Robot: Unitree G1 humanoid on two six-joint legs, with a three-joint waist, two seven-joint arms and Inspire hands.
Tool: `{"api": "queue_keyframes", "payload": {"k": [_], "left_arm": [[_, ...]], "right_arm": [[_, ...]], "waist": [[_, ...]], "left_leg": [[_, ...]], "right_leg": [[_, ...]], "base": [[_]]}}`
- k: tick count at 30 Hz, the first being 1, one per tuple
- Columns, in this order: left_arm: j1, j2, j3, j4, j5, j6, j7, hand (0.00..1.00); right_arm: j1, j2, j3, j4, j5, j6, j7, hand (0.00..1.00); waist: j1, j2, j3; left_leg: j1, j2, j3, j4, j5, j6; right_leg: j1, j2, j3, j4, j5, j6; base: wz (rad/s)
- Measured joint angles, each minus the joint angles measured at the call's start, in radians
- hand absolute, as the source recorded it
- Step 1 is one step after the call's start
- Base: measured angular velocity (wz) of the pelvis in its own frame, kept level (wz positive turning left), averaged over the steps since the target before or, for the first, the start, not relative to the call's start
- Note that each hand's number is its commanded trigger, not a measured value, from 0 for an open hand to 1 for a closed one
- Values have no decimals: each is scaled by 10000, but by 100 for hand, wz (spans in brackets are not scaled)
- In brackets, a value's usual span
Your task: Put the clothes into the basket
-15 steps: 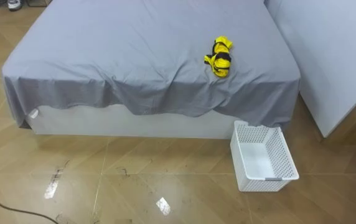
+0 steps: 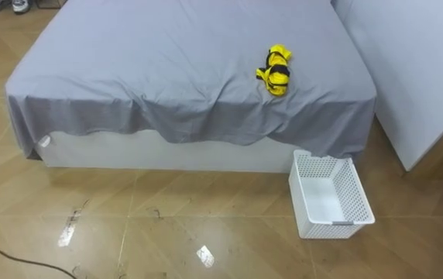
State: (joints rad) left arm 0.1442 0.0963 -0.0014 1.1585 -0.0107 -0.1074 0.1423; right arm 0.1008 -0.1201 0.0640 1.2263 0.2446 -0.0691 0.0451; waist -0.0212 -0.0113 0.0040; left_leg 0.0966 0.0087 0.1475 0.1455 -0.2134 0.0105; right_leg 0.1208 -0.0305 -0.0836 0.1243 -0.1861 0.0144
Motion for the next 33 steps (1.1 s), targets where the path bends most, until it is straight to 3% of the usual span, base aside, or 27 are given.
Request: {"api": "queue_keyframes", "payload": {"k": [3, 6, 9, 11, 12, 13, 14, 15, 16, 17, 19, 20, 21, 22, 23, 24, 25, 26, 27, 28, 30, 31, 32, 33], "left_arm": [[87, -122, 401, 38, -482, 1, -115, 0], [165, -67, 580, 24, -1170, 3, -370, 0], [178, -47, 851, -94, -1633, 1, -552, 0], [238, -38, 1003, -89, -2248, 5, -660, 0], [260, -33, 977, -91, -2656, 8, -684, 0], [297, -60, 983, -174, -3008, -32, -688, 0], [259, -80, 977, -273, -3139, -59, -690, 0], [248, -97, 907, -415, -3378, -114, -691, 0], [216, -128, 734, -530, -3670, -202, -691, 0], [235, -163, 730, -625, -3795, -261, -690, 0], [410, -186, 784, -726, -3872, -499, -674, 0], [459, -184, 791, -776, -3898, -523, -674, 0], [459, -167, 800, -780, -3904, -552, -680, 0], [419, -156, 784, -793, -3902, -553, -740, 0], [353, -167, 786, -801, -3904, -584, -792, 0], [210, -159, 771, -787, -3905, -593, -895, 0], [179, -93, 673, -730, -3876, -587, -924, 0], [215, -20, 577, -521, -3882, -583, -922, 0], [228, -16, 570, -406, -3884, -584, -921, 0], [254, -7, 508, -174, -3891, -558, -904, 0], [235, 50, 175, -95, -3821, -526, -839, 0], [169, 49, 159, -159, -3556, -525, -826, 0], [144, 29, 150, -155, -3407, -523, -813, 0], [126, -17, 141, -196, -3079, -508, -802, 0]], "right_arm": [[-31, 0, -103, 148, 242, 8, 173, 0], [-33, 18, -55, 141, 232, 73, 295, 0], [-14, 66, -97, 193, 252, 68, 449, 0], [22, 107, -239, 216, 267, 57, 451, 0], [19, 93, -263, 220, 446, 56, 444, 0], [41, 74, -276, 206, 585, 67, 433, 0], [53, 66, -263, 203, 614, 74, 405, 0], [64, 44, -203, 200, 771, 94, 334, 0], [26, -36, -175, 191, 828, 233, 319, 0], [17, -68, -179, 181, 830, 293, 315, 0], [137, -86, -197, 162, 809, 441, 269, 0], [183, -88, -199, 135, 810, 462, 241, 0], [208, -84, -227, 143, 775, 502, 200, 0], [195, -88, -406, 128, 646, 513, 200, 0], [160, -100, -523, 78, 599, 521, 198, 0], [192, -108, -822, 22, 600, 532, 188, 0], [193, -16, -996, 18, 642, 542, 117, 0], [255, 44, -1012, -88, 703, 544, 105, 0], [307, 46, -1014, -233, 735, 520, 91, 0], [308, 75, -1025, -533, 835, 447, 3, 0], [297, 87, -1026, -793, 868, 247, -89, 0], [219, 104, -1023, -1126, 908, 253, -89, 0], [192, 102, -1025, -1293, 985, 269, -96, 0], [147, 107, -1045, -1731, 1039, 279, -122, 0]], "waist": [[27, 19, -12], [204, 19, -6], [295, 14, 19], [280, -47, 15], [291, -124, 62], [293, -76, 57], [291, -73, 47], [295, -113, 44], [310, -170, 12], [313, -172, 10], [508, -224, -12], [492, -239, -29], [466, -333, -91], [464, -472, -118], [471, -564, -117], [230, -514, -176], [230, -562, -140], [357, -620, -111], [440, -606, -91], [546, -578, -47], [490, -385, -20], [558, -407, 49], [539, -373, 68], [539, -204, 124]], "left_leg": [[-159, 49, 38, 155, -69, -24], [-528, 325, 68, 1019, -472, -114], [-1225, 679, 35, 2570, -1017, -279], [-1598, 777, 70, 3543, -1018, -283], [-1970, 892, 134, 4351, -1005, -282], [-2645, 999, 65, 5420, -845, -138], [-2896, 923, 7, 5576, -883, -89], [-3383, 606, -83, 4931, -872, -63], [-3985, 247, -68, 3895, -650, -148], [-4233, 124, -55, 3203, -403, -232], [-4570, -55, 84, 1480, 1386, -188], [-4598, -66, 215, 1383, 1689, -135], [-4718, -186, 611, 1480, 2067, 189], [-5062, -520, 918, 1779, 1951, 544], [-5284, -638, 1125, 2039, 1768, 794], [-5494, -866, 1390, 2700, 1183, 1149], [-5348, -1031, 1458, 3139, 616, 1280], [-4754, -1115, 1515, 3292, 169, 1355], [-4418, -1125, 1532, 3251, 13, 1373], [-3669, -1164, 1550, 2921, -166, 1388], [-2488, -1236, 1230, 1937, -389, 1323], [-1960, -1248, 1143, 1515, -407, 1292], [-1709, -1211, 1072, 1314, -420, 1274], [-1237, -1072, 908, 927, -443, 1232]], "right_leg": [[-36, 38, -13, 54, -1, -1], [-292, 210, -104, 299, -80, -131], [-399, 365, -471, 658, -464, -292], [-366, 350, -474, 883, -727, -352], [-343, 322, -478, 1023, -918, -452], [-254, 310, -494, 1128, -1025, -515], [-249, 255, -490, 1181, -1091, -521], [-283, 61, -505, 1258, -1254, -431], [-364, -168, -497, 1326, -1376, -318], [-366, -270, -488, 1318, -1447, -232], [-71, -756, -354, 1205, -1683, -25], [94, -834, -296, 1099, -1754, 68], [224, -1107, -235, 937, -1912, 286], [210, -1535, -279, 937, -2011, 595], [195, -1731, -331, 946, -2084, 690], [208, -1996, -54, 1155, -2256, 715], [155, -2132, 30, 1818, -2186, 832], [89, -2217, 56, 2798, -1786, 919], [-7, -2284, 27, 3376, -1413, 959], [-206, -2306, 48, 4636, -370, 841], [-909, -2278, 22, 6588, 879, 713], [-1707, -2205, -77, 7749, 424, 582], [-2108, -2080, -158, 8080, 88, 441], [-2866, -1692, -375, 8269, -560, 167]], "base": [[-3], [-10], [8], [25], [22], [20], [22], [10], [5], [-23], [-42], [-23], [13], [21], [55], [55], [40], [-7], [-29], [-18], [-3], [0], [8], [12]]}}
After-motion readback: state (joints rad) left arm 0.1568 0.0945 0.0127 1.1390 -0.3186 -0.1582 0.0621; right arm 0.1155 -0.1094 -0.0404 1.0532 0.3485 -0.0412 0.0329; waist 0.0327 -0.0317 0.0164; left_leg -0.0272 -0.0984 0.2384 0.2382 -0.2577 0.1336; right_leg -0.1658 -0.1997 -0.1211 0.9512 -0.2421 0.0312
